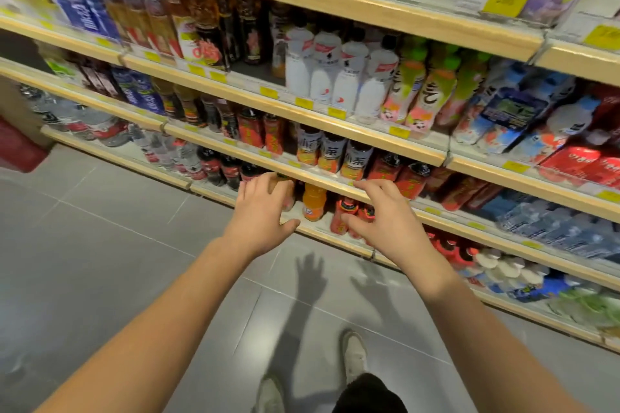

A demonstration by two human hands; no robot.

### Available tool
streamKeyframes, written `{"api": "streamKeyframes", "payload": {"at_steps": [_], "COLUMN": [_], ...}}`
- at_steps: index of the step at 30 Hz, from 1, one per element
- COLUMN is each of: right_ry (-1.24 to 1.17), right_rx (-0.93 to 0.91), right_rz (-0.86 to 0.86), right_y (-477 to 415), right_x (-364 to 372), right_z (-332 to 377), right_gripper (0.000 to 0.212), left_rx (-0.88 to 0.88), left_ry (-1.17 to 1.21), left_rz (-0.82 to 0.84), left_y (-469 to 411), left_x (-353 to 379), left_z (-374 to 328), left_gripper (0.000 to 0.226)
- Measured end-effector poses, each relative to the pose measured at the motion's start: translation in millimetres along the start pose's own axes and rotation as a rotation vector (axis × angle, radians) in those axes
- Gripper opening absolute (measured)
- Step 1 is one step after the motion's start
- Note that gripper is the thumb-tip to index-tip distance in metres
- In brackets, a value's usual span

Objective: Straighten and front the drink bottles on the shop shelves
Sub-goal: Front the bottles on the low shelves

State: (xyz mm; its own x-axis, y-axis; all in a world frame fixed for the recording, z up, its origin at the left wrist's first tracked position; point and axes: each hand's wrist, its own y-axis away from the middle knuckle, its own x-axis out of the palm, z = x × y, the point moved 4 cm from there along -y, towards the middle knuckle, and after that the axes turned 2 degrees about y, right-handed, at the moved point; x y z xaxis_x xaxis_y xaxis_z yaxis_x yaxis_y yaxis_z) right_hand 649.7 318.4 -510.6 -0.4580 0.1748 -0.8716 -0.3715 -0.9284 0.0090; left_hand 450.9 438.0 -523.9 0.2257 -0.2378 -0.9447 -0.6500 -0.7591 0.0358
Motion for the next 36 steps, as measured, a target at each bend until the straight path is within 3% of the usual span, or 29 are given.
{"api": "streamKeyframes", "payload": {"at_steps": [4,20,26,36], "right_ry": [-0.02,-0.102,-0.117,-0.064], "right_rx": [-0.02,-0.079,0.052,0.233], "right_rz": [0.012,0.09,0.172,0.095], "right_y": [-15.0,-162.1,-207.0,-253.1], "right_x": [15.9,66.9,105.2,174.6], "right_z": [37.0,92.8,104.9,125.2], "right_gripper": [0.067,0.069,0.07,0.074], "left_rx": [-0.032,-0.087,-0.053,0.196], "left_ry": [0.006,-0.067,-0.043,-0.173], "left_rz": [0.009,0.06,0.115,0.176], "left_y": [0.4,-92.0,-128.4,-207.9], "left_x": [-15.5,-40.9,-36.1,-14.4], "left_z": [37.7,140.6,186.8,282.9], "left_gripper": [0.074,0.074,0.074,0.074]}}
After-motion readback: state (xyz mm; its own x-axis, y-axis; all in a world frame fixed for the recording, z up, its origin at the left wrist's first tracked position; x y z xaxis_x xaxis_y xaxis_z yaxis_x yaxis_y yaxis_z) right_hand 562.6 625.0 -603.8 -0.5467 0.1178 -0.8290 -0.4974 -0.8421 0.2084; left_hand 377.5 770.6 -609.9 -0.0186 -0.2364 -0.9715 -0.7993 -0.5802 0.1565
